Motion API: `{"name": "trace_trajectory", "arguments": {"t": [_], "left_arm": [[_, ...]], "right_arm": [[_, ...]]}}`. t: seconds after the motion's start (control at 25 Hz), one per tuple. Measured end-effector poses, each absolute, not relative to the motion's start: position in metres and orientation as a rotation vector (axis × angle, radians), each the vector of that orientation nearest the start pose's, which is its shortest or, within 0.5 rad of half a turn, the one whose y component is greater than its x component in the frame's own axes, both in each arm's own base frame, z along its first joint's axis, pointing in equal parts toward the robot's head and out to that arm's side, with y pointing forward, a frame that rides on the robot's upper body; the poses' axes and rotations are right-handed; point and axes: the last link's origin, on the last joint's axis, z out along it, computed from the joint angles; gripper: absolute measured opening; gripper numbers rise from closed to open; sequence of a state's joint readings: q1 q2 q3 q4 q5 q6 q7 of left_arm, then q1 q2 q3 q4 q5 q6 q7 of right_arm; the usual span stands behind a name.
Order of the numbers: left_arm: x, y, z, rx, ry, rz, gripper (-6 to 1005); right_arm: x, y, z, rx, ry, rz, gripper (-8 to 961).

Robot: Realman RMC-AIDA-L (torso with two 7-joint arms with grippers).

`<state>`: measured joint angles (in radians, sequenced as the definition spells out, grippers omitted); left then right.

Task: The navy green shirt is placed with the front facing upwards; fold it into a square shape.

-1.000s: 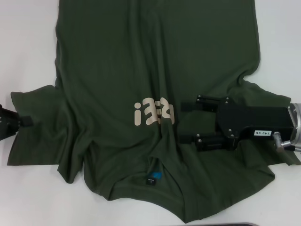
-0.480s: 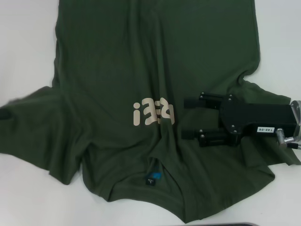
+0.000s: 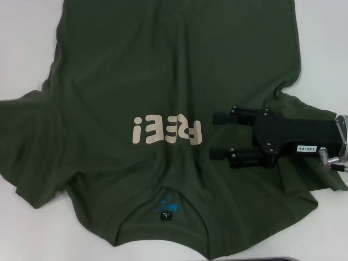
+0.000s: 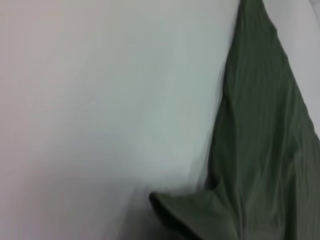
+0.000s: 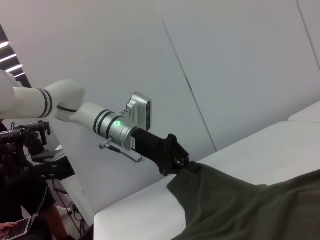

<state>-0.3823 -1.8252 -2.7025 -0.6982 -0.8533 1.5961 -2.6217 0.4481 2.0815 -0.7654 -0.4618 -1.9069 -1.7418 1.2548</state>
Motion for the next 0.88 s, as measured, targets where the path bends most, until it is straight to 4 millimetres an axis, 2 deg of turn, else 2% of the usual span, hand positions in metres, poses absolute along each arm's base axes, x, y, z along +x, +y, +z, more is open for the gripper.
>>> {"name": "trace_trajectory", "arguments": {"t": [0.24, 0.44, 0.88], "left_arm": [[-0.377, 0.298, 0.141, 2.032, 2.708, 0.831, 9], [-0.369, 0.298, 0.14, 2.026, 2.657, 0.812, 10], [-0.32, 0.289, 0.13, 1.943, 2.275, 0.959, 13]], "right_arm": [[0.266, 0.267, -0.031, -2.853, 0.704, 1.008, 914], [0.266, 0.267, -0.031, -2.852, 0.705, 1.009, 914], [0.265, 0.267, -0.031, -2.855, 0.702, 1.009, 914]]}}
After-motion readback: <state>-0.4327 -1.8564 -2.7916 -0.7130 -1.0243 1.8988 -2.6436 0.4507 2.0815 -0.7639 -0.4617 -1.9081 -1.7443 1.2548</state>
